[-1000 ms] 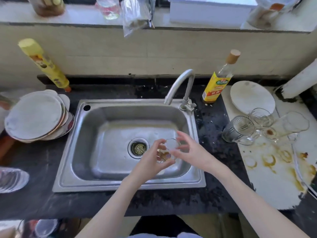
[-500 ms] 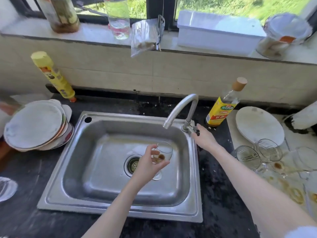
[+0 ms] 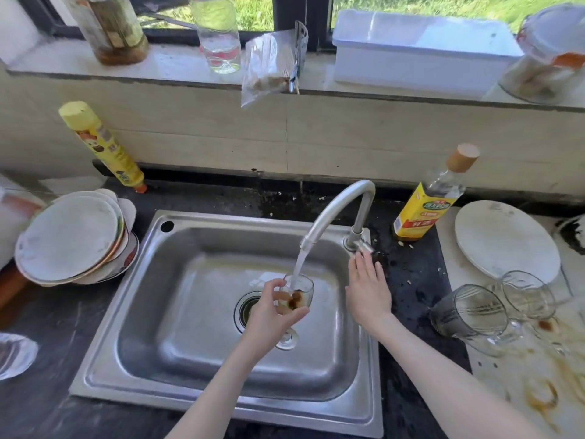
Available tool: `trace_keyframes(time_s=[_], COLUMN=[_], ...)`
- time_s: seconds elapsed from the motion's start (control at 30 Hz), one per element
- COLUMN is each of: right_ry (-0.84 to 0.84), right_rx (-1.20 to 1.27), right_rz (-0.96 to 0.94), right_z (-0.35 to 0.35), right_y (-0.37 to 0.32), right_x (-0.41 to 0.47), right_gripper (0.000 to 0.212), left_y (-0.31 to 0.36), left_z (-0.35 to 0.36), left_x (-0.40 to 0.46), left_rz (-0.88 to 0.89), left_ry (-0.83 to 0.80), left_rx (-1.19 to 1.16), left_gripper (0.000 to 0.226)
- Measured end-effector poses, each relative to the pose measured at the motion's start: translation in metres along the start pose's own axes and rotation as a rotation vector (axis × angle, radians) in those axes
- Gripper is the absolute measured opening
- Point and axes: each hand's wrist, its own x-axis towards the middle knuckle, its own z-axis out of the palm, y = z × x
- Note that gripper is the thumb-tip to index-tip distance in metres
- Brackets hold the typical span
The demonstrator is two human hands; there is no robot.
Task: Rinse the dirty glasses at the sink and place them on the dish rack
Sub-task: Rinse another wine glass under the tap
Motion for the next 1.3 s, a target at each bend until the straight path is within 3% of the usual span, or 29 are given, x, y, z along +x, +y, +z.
trace_keyframes(time_s=[0.5, 0.57, 0.67, 0.83, 0.93, 1.03, 1.13, 1.3], right_ry=[-0.178, -0.159, -0.196, -0.607, -0.664, -0.676, -0.740, -0.824], right_rx=[-0.047, 0.085, 0.580, 1.409, 1.342, 1.260, 1.305, 1.626], right_rz=[0.008, -0.011, 0.012, 0.293, 0.220, 0.188, 0.227, 0.316], right_z=[-0.006, -0.009, -0.017, -0.042, -0.050, -0.053, -0.056, -0.056], right_y=[-0.004, -0.004, -0.008, -0.030, -0.034, -0.035, -0.034, -0.047], right_x=[0.005, 0.003, -0.011, -0.044, -0.051, -0.050, -0.048, -0.045], right_gripper=[0.063, 0.058, 0.045, 0.026, 0.022, 0.023, 0.022, 0.031], left_y=[0.000, 0.000, 0.005, 0.010, 0.007, 0.004, 0.006, 0.007], left_z=[-0.004, -0.005, -0.008, -0.002, 0.003, 0.007, 0.008, 0.003], left_x=[-0.002, -0.001, 0.000, 0.001, 0.002, 0.003, 0.004, 0.013], left_rz=[-0.051, -0.119, -0.262, -0.527, -0.685, -0.732, -0.698, -0.542], left_ry=[-0.014, -0.031, -0.018, -0.118, -0.123, -0.132, -0.145, -0.032], left_rx=[0.005, -0.066, -0.211, -0.425, -0.551, -0.538, -0.486, -0.276], left_gripper=[0.053, 0.054, 0.049, 0.031, 0.031, 0.033, 0.036, 0.049])
